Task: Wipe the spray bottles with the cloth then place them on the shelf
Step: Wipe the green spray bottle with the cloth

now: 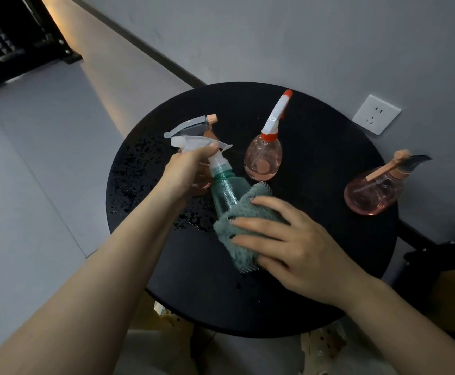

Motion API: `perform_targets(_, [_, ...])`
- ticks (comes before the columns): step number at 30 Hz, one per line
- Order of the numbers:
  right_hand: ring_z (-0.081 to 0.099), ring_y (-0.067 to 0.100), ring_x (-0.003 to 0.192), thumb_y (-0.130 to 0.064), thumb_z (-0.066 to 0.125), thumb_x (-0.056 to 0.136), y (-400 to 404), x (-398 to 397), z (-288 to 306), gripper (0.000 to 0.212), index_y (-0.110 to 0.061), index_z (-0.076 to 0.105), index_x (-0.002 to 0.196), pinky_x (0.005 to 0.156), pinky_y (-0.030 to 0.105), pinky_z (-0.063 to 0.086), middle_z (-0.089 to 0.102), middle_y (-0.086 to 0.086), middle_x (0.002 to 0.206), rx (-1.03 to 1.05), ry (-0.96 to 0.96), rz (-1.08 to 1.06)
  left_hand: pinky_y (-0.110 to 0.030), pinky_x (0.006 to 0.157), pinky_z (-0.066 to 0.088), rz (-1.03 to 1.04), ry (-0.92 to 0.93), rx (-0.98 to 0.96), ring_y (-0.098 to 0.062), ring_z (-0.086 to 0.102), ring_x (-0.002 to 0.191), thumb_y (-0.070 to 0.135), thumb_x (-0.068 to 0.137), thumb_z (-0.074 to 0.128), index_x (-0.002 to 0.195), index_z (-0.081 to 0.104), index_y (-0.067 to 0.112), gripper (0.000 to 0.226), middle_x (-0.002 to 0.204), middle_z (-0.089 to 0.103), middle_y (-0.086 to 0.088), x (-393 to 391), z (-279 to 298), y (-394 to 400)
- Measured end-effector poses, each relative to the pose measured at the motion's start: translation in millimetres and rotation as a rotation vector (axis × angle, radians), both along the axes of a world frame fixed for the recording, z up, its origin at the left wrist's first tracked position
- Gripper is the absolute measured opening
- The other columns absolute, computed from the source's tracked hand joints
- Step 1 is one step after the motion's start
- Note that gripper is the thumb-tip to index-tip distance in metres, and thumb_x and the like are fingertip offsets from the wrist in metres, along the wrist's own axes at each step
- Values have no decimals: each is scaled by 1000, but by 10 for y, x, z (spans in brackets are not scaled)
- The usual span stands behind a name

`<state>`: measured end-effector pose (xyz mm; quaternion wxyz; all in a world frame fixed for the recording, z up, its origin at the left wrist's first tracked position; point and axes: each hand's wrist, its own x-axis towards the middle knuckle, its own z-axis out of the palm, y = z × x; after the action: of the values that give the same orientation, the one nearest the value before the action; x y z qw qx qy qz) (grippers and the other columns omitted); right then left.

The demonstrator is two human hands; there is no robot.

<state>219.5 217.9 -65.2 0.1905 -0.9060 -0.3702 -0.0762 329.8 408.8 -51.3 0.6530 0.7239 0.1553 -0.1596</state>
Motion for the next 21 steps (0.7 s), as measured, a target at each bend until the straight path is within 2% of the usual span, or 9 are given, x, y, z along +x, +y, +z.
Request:
perform_targets(2, [29, 18, 138, -28, 48, 89, 22, 41, 13, 38, -29, 58, 126, 103, 32, 38, 46, -17, 140, 121, 114, -118, -29, 62, 46, -6, 30, -7, -16, 60, 65, 39, 85, 59, 107, 61, 9, 37, 83, 65, -7, -16, -9, -41])
perform_targets(4, [24, 5, 139, -31, 47, 91, 65, 94, 49, 41, -36, 52, 131, 106, 21, 27, 38, -26, 143, 286, 257, -244, -30, 64, 46, -44, 49, -15, -17, 61, 69, 40, 87, 56, 98, 63, 12, 31, 86, 66, -8, -46, -2, -90])
perform_targets(7, [25, -13, 133, -22, 55, 93, 78, 172, 58, 46, -45, 45, 132, 105, 6, 20, 35, -30, 142, 510, 441, -370, -31, 70, 46, -70, 53, -26, -16, 60, 71, 40, 88, 54, 87, 63, 16, 26, 86, 66, -6, -80, 7, -146])
perform_targets(9, [27, -16, 130, -19, 55, 93, 66, 187, 65, 49, -47, 44, 131, 102, 1, 20, 38, -26, 142, 557, 472, -404, -20, 63, 46, -57, 28, -41, -12, 57, 63, 37, 89, 55, 78, 62, 18, 23, 77, 65, -1, -82, 1, -155])
perform_targets(11, [26, -16, 131, -19, 54, 94, 86, 151, 55, 48, -43, 44, 134, 101, -1, 19, 36, -28, 142, 525, 459, -382, -10, 48, 41, -53, 1, -44, -5, 51, 49, 35, 89, 55, 73, 60, 20, 23, 69, 63, 2, -83, 2, -148])
perform_targets(13, [24, -8, 136, -26, 51, 94, 115, 87, 34, 44, -40, 45, 135, 106, 5, 18, 32, -29, 143, 423, 378, -335, -13, 47, 39, -47, 1, -34, -3, 47, 43, 36, 89, 54, 76, 59, 19, 22, 70, 61, 1, -79, 2, -126])
perform_targets(17, [28, 28, 139, -25, 46, 92, 94, -7, 0, 35, -26, 59, 125, 107, 39, 35, 47, -11, 140, 91, 38, -126, -18, 49, 39, 25, 11, -49, -4, 47, 42, 37, 87, 57, 78, 60, 18, 22, 62, 57, 3, -46, -1, -96])
perform_targets(19, [31, 33, 137, -24, 48, 93, 60, -18, -6, 31, -23, 63, 120, 108, 50, 35, 54, -6, 134, -45, -71, 7, -25, 58, 38, 39, 22, -42, -8, 51, 49, 39, 86, 58, 77, 61, 18, 23, 61, 58, 4, -42, -16, -102])
perform_targets(21, [33, 31, 137, -24, 49, 93, 31, -5, -9, 30, -22, 63, 120, 110, 52, 31, 54, -4, 135, -101, -111, 56, -29, 64, 43, 51, 32, -54, -12, 55, 59, 40, 85, 58, 79, 61, 18, 23, 68, 61, 2, -43, -28, -114])
